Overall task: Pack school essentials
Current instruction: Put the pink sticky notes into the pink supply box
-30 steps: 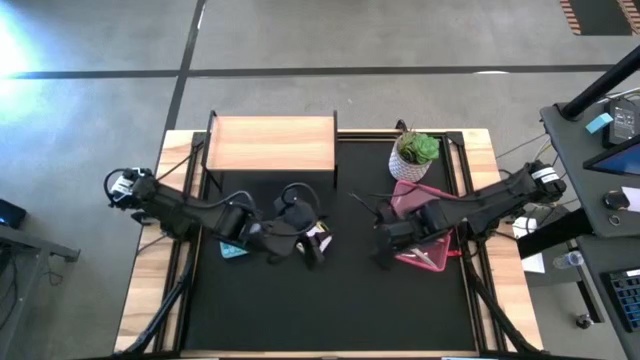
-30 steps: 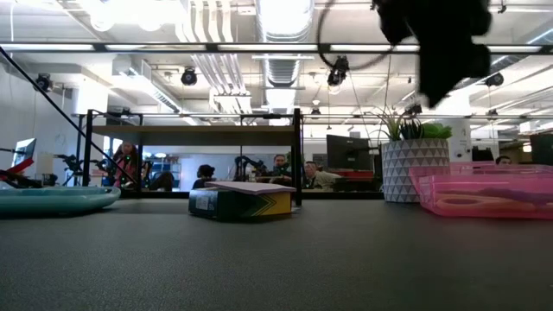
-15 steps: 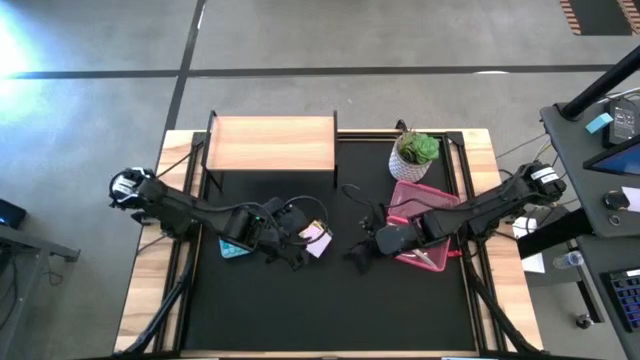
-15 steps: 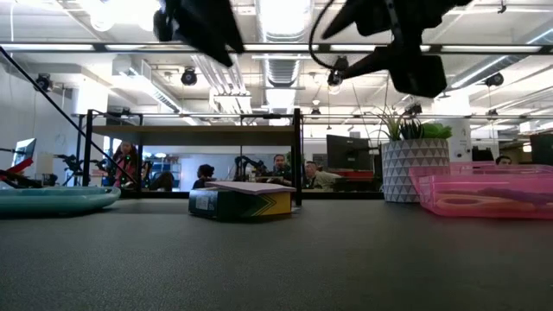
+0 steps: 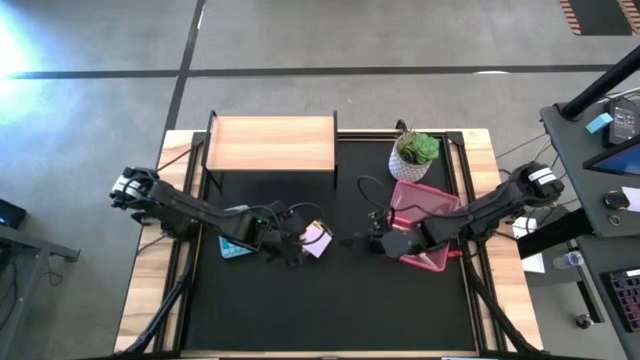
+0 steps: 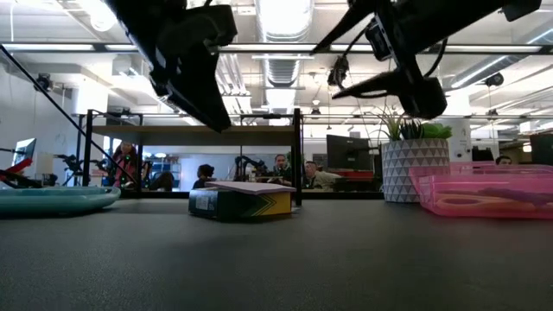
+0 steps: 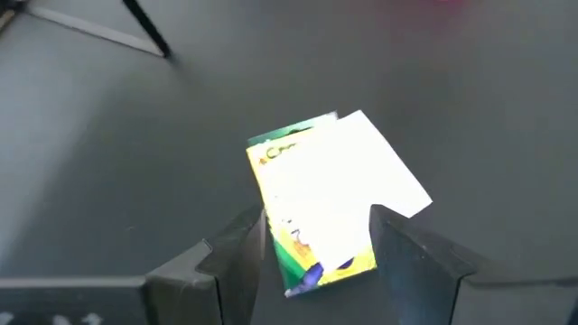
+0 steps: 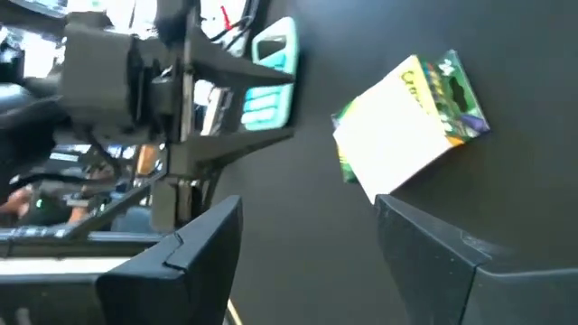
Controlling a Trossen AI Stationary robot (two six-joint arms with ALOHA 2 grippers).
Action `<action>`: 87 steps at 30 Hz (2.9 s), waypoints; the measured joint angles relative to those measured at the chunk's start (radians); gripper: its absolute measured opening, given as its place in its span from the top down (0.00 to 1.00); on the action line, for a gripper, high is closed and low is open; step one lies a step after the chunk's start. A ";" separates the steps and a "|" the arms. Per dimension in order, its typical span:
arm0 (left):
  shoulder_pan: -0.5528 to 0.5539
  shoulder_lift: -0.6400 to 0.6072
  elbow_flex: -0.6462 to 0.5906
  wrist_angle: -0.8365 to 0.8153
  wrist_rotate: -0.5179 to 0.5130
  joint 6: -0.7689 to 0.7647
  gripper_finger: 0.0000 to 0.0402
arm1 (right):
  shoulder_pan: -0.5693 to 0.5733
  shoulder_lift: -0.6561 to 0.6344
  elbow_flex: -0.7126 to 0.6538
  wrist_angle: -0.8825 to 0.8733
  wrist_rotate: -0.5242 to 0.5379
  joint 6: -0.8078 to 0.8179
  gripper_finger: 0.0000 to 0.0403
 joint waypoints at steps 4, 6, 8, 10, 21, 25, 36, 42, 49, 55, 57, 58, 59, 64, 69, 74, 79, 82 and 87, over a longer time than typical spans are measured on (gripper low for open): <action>0.002 0.000 -0.050 0.053 0.004 0.000 0.55 | 0.005 0.069 0.000 0.029 0.003 0.059 0.41; 0.003 0.000 -0.069 0.079 0.005 0.001 0.55 | 0.007 0.114 0.000 0.080 0.003 0.073 0.42; 0.002 0.000 -0.085 0.100 0.006 0.000 0.55 | 0.007 0.157 0.000 0.136 0.002 0.092 0.41; 0.002 0.000 -0.092 0.103 0.024 -0.001 0.55 | 0.007 0.205 0.000 0.203 0.002 0.114 0.41; 0.003 0.011 -0.100 0.131 0.042 0.000 0.55 | 0.007 0.388 0.052 0.320 -0.002 0.195 0.42; 0.003 0.011 -0.100 0.135 0.042 0.000 0.55 | 0.003 0.437 0.094 0.323 -0.001 0.195 0.42; 0.003 0.012 -0.100 0.149 0.041 -0.003 0.55 | -0.018 0.488 0.128 0.278 0.004 0.237 0.43; 0.003 0.012 -0.098 0.148 0.041 -0.003 0.55 | -0.039 0.488 0.128 0.259 0.014 0.239 0.44; 0.003 0.012 -0.098 0.148 0.040 -0.003 0.55 | -0.060 0.487 0.129 0.243 0.020 0.233 0.49; 0.003 0.012 -0.098 0.148 0.040 -0.002 0.55 | -0.085 0.487 0.138 0.217 0.025 0.214 0.49; 0.003 0.012 -0.098 0.148 0.039 -0.002 0.55 | -0.092 0.487 0.138 0.213 0.025 0.212 0.49; 0.004 0.012 -0.098 0.148 0.040 -0.002 0.55 | -0.094 0.487 0.138 0.213 0.025 0.211 0.49; 0.004 0.012 -0.098 0.148 0.039 -0.002 0.55 | -0.096 0.487 0.138 0.213 0.025 0.207 0.49; 0.007 0.012 -0.098 0.147 0.039 -0.002 0.55 | -0.101 0.487 0.138 0.213 0.025 0.199 0.49; 0.007 0.012 -0.098 0.147 0.039 -0.002 0.55 | -0.106 0.487 0.137 0.212 0.018 0.194 0.49; 0.007 0.012 -0.098 0.147 0.039 -0.002 0.55 | -0.110 0.487 0.137 0.198 0.017 0.202 0.54; 0.007 0.012 -0.098 0.147 0.039 -0.002 0.55 | -0.114 0.487 0.137 0.192 0.017 0.202 0.65; 0.007 0.012 -0.098 0.147 0.039 -0.002 0.55 | -0.117 0.487 0.137 0.191 0.017 0.202 0.69; 0.007 0.012 -0.098 0.147 0.039 -0.002 0.55 | -0.118 0.487 0.137 0.190 0.017 0.195 0.74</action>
